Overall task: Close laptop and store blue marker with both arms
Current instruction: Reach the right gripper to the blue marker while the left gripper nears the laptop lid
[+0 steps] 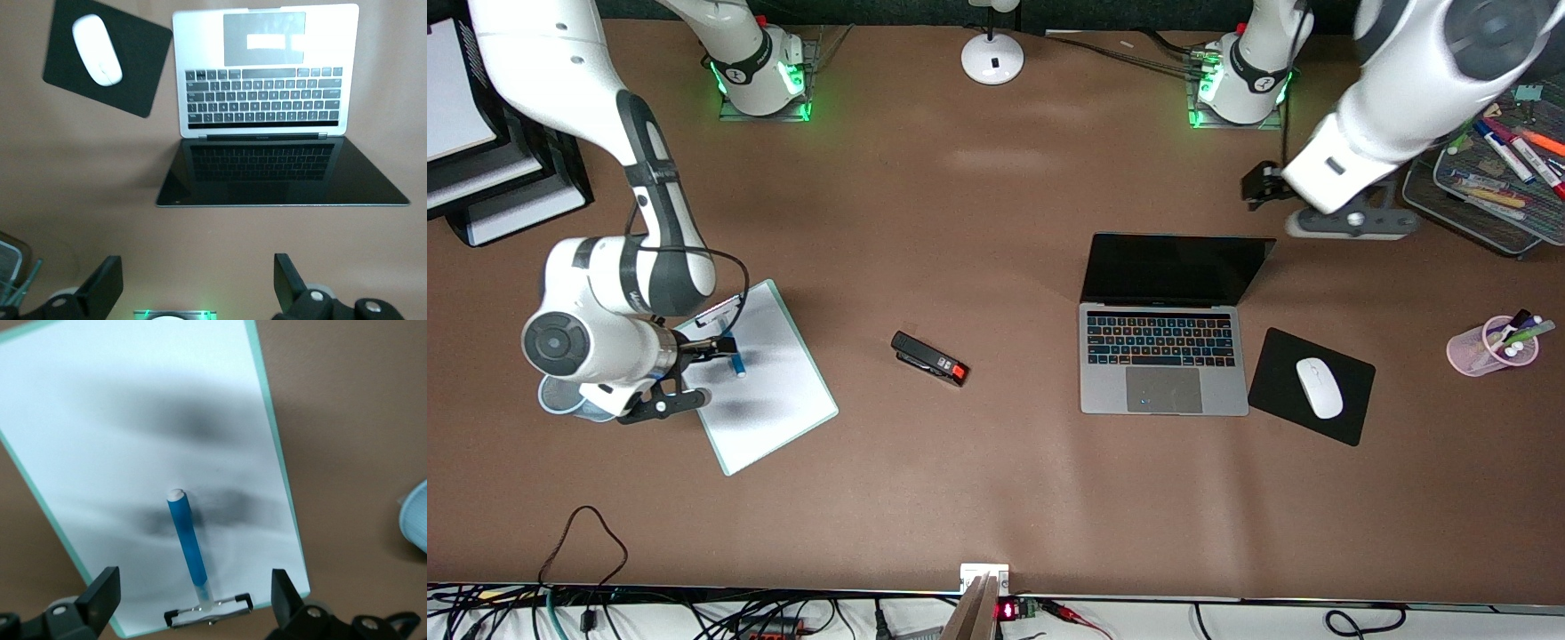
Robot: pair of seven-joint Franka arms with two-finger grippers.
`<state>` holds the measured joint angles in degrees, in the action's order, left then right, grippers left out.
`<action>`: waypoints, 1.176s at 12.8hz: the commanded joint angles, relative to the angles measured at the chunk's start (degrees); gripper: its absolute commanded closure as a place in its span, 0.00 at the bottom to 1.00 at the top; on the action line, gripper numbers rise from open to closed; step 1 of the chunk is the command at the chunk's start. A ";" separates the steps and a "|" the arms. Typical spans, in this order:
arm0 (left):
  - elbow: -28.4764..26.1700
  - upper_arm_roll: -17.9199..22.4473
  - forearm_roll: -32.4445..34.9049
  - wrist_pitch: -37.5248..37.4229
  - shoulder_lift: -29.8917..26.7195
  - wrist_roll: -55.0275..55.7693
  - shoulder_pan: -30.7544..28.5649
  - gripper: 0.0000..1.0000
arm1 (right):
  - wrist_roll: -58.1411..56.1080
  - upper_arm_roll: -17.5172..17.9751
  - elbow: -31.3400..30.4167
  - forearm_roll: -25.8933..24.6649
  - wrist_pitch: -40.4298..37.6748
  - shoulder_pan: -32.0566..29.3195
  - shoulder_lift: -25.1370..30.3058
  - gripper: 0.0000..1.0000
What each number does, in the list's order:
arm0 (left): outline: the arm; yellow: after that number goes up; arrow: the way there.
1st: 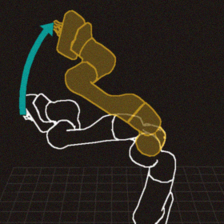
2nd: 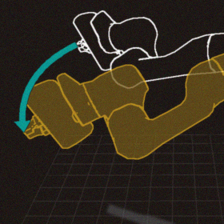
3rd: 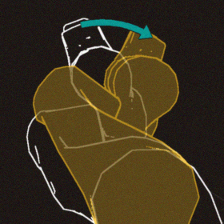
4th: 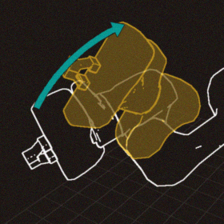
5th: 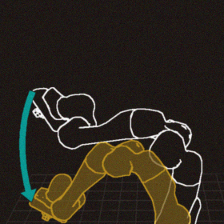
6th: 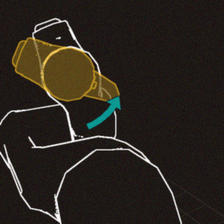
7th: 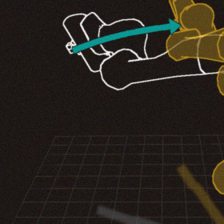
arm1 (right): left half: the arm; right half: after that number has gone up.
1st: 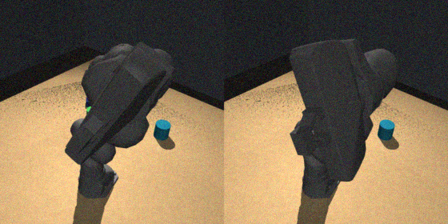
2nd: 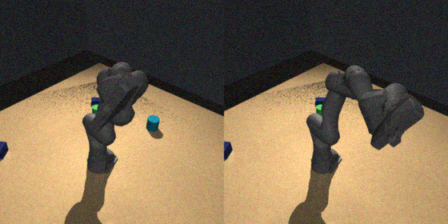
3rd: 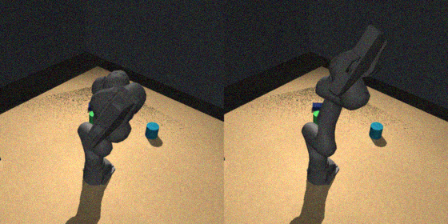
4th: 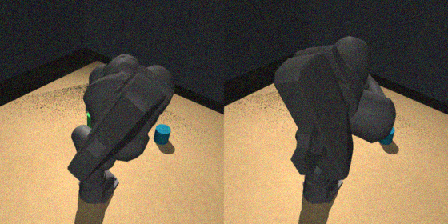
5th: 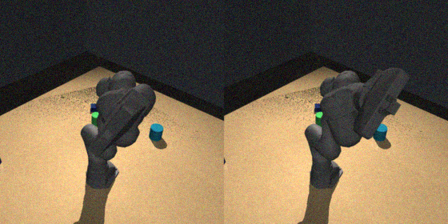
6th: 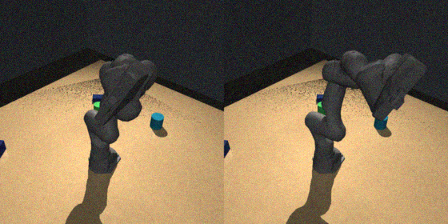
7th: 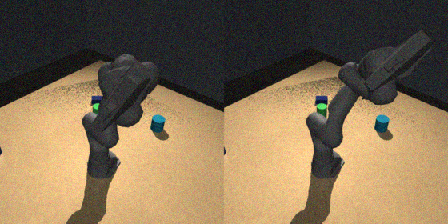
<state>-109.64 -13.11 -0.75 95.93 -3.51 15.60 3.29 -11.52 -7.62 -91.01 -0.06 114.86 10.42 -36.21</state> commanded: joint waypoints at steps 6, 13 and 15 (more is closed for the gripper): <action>-16.38 -4.65 -1.88 10.24 -1.24 5.14 -0.30 0.00 | -8.59 0.59 -5.83 0.14 11.24 -0.22 -2.90 0.01; -18.76 -4.65 -2.24 17.62 2.54 5.23 -0.30 0.00 | -7.99 0.68 -5.93 1.72 12.67 -0.05 -3.26 0.26; -18.76 -4.65 -2.24 18.76 3.07 5.23 -0.30 0.00 | -7.99 0.68 -5.85 3.13 12.58 -0.05 -3.17 0.28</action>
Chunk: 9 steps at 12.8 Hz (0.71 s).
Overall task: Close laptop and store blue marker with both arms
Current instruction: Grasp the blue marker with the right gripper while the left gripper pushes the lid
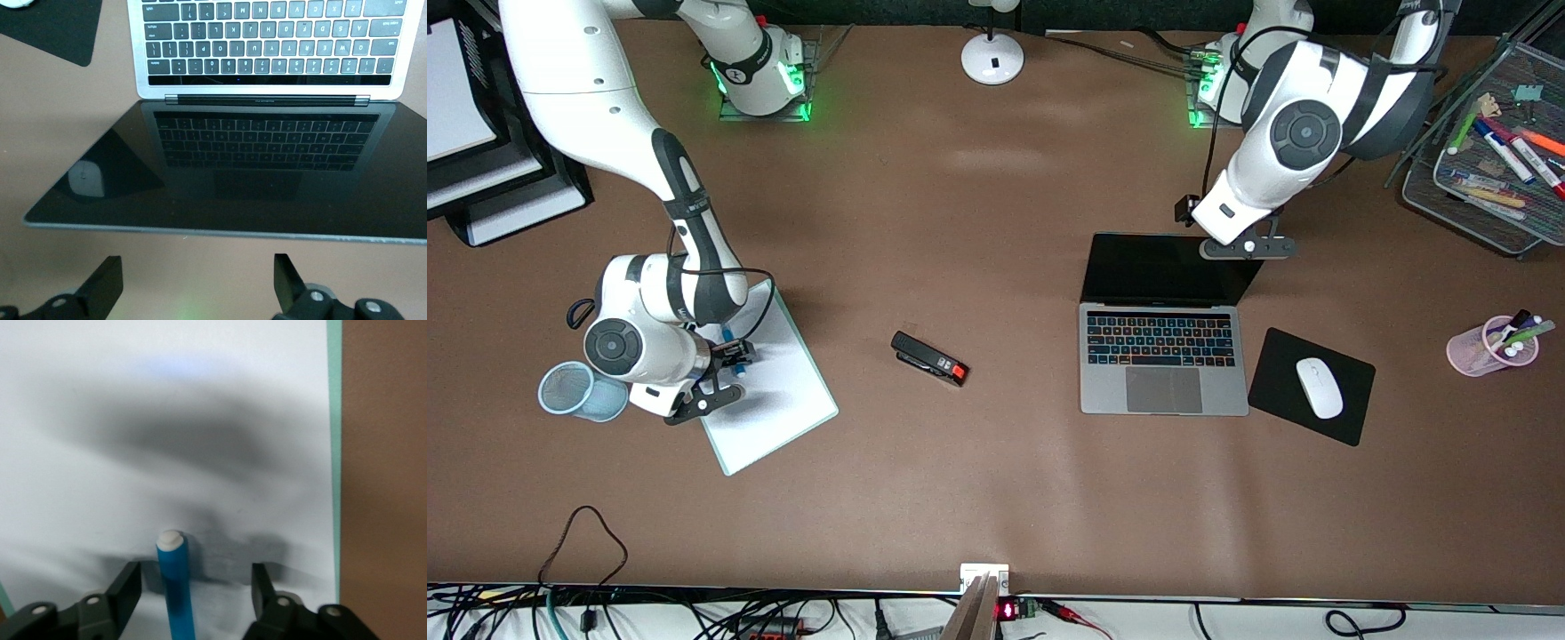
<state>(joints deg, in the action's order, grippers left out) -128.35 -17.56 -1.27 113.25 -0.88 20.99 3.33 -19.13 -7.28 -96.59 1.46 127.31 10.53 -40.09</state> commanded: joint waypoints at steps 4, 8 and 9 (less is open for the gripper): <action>0.55 -0.19 -1.72 5.65 3.07 -0.25 -0.60 0.00 | -0.73 0.34 -0.27 1.62 0.21 -0.07 0.63 0.39; 2.83 -0.10 -1.63 8.03 5.36 -0.42 -0.86 0.00 | -1.17 0.34 -0.18 1.62 0.30 -0.16 0.71 0.59; 3.45 -0.10 -1.63 8.03 5.63 -0.42 -0.95 0.00 | -1.00 0.34 -0.09 1.71 0.30 -0.16 0.63 0.62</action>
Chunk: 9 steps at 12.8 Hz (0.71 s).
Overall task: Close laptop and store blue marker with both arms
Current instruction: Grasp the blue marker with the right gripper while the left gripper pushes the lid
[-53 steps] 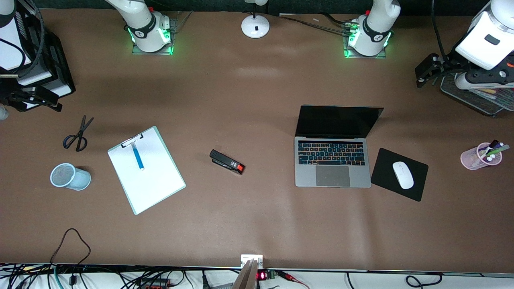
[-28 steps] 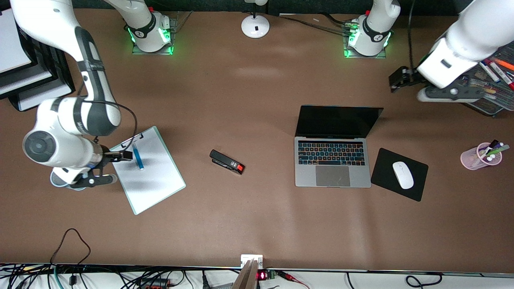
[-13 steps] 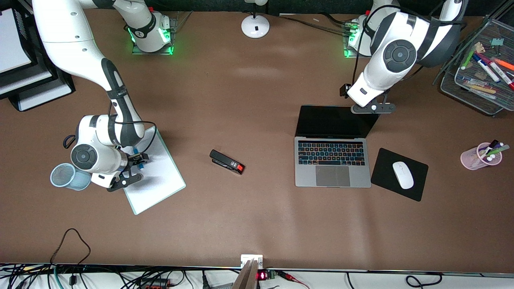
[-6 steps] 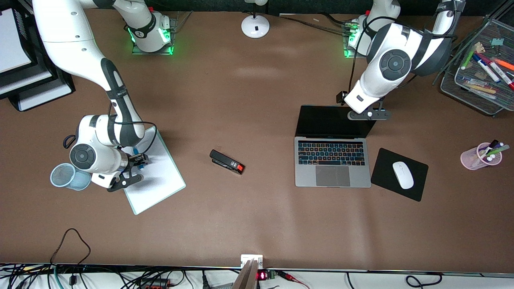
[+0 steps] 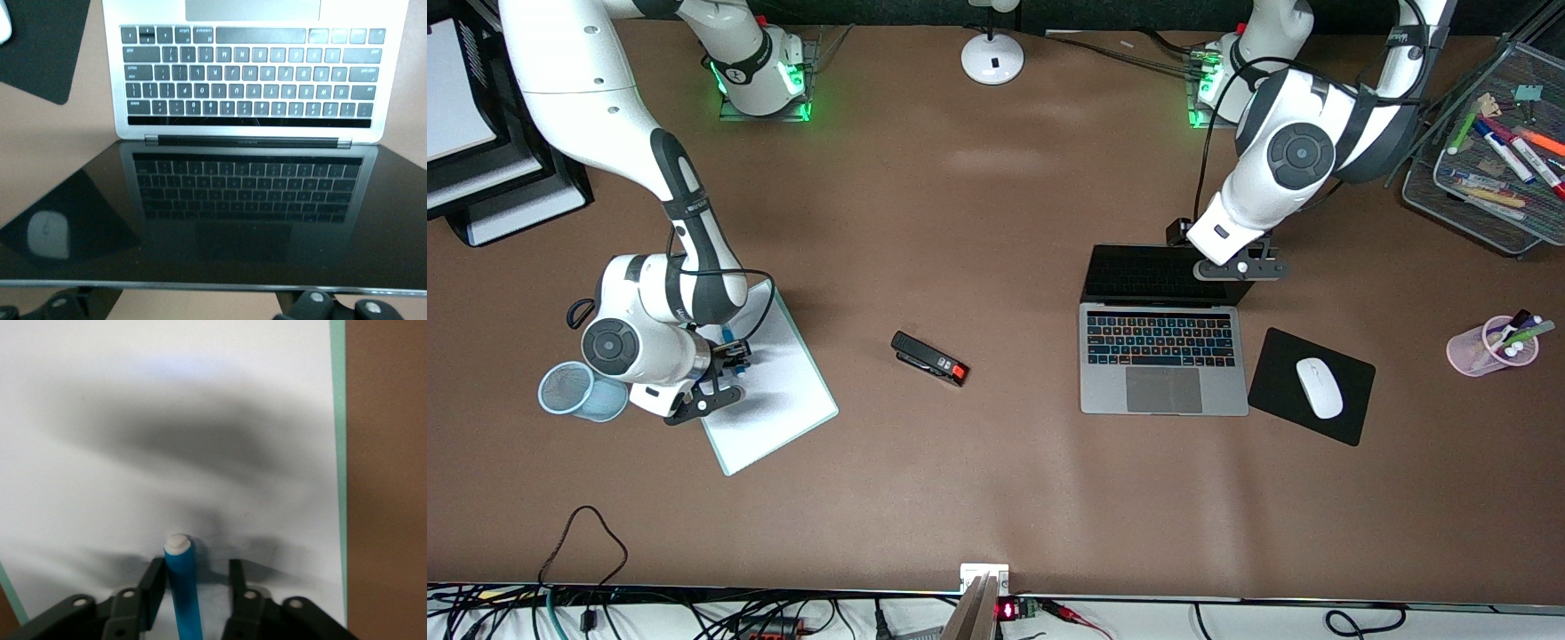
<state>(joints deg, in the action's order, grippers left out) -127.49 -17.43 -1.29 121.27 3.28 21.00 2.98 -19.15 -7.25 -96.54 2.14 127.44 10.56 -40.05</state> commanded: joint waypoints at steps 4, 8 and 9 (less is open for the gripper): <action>5.32 -0.15 -1.61 0.98 4.19 -0.52 -0.69 0.00 | -0.54 0.31 0.47 1.03 0.26 -0.19 0.59 0.74; 6.19 0.11 -1.44 5.64 7.17 -0.79 -0.69 0.00 | -0.37 0.39 0.47 1.03 0.26 -0.01 0.50 0.82; 6.72 0.11 -1.53 5.73 7.44 -0.79 -0.69 0.00 | -0.45 0.39 0.47 1.03 0.26 -0.01 0.24 0.82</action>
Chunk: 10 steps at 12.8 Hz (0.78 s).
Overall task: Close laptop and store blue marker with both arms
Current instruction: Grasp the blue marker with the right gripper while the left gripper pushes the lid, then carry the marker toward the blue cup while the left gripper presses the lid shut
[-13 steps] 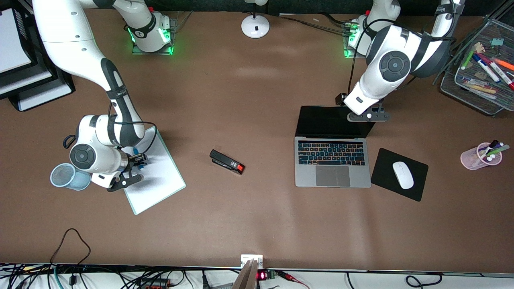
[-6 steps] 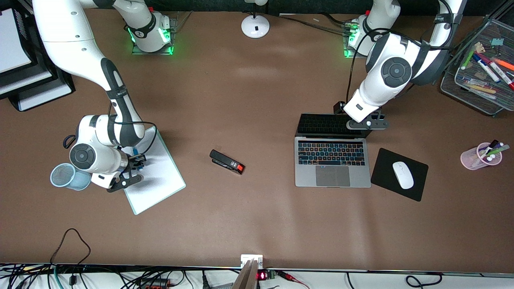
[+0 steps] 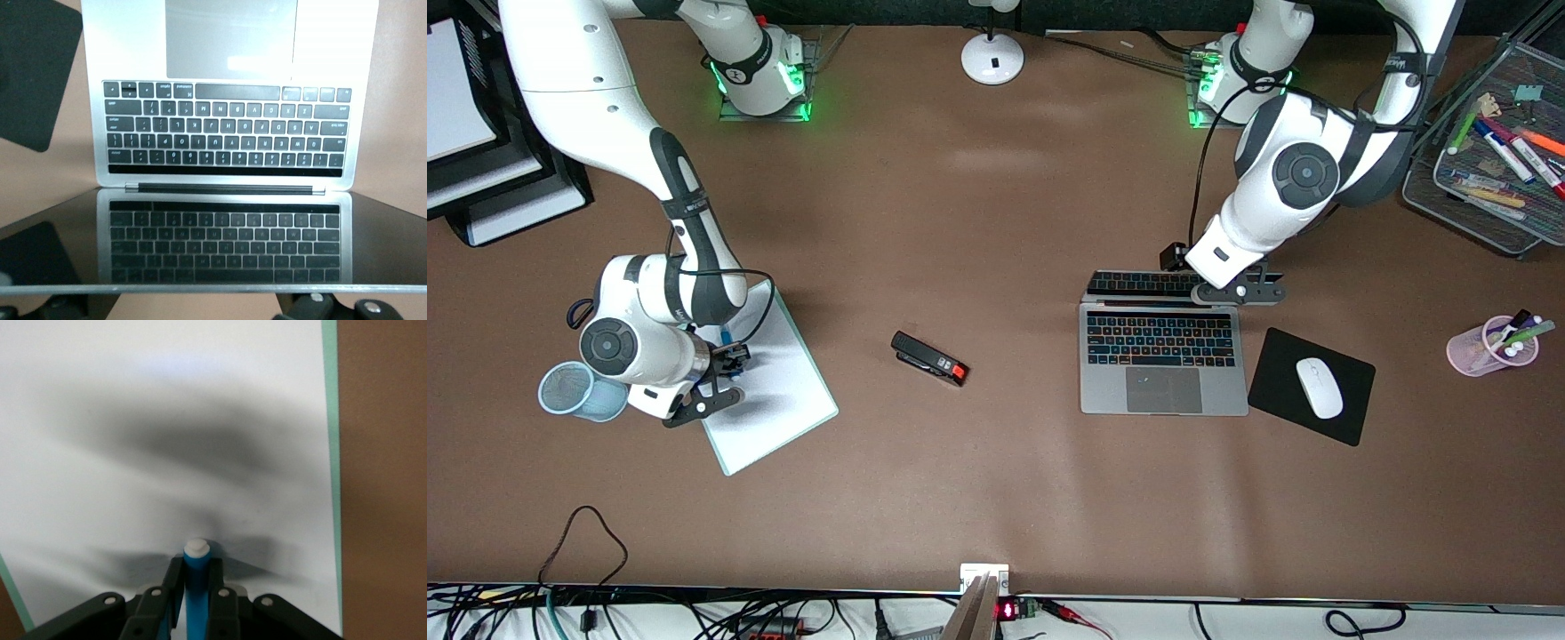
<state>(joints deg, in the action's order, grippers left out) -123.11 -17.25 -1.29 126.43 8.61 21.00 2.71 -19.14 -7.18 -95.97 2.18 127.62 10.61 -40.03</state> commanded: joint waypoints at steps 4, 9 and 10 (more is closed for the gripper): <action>4.89 0.02 -1.44 1.53 4.56 -0.79 -0.43 0.00 | -0.46 0.32 0.26 0.98 0.35 -0.15 -0.58 0.86; 7.60 0.46 -0.82 5.75 8.69 -0.96 -0.69 0.00 | -0.99 0.06 4.38 0.90 -1.66 -0.59 1.34 0.91; 9.01 0.29 -0.91 5.93 10.01 -0.87 -0.78 0.00 | -0.99 -0.03 6.04 0.90 -3.76 -0.59 2.48 0.91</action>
<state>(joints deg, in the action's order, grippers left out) -118.11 -16.93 -1.29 132.20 15.33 21.00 2.28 -19.14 -7.29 -92.32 2.18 127.18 10.53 -39.68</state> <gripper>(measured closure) 0.000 0.824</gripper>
